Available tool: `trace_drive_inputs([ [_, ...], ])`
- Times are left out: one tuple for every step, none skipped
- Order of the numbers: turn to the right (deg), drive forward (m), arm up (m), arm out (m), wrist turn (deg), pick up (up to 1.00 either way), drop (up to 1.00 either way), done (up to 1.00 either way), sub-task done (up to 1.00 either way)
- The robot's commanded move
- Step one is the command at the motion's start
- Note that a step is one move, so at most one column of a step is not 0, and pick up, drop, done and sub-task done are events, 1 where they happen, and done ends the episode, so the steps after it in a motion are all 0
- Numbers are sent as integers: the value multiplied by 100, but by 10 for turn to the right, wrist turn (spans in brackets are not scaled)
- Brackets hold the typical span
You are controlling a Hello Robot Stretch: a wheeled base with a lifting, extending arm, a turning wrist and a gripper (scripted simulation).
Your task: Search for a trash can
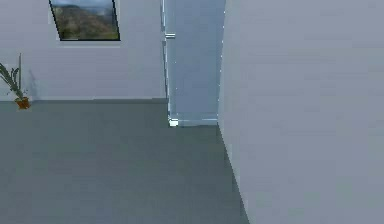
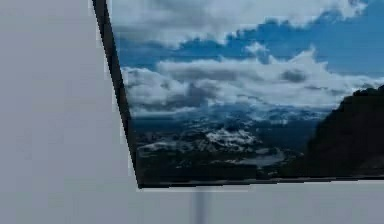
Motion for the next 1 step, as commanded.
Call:
trace_drive_inputs([
  [0,25,0,0,0,0,0,0,0],
])
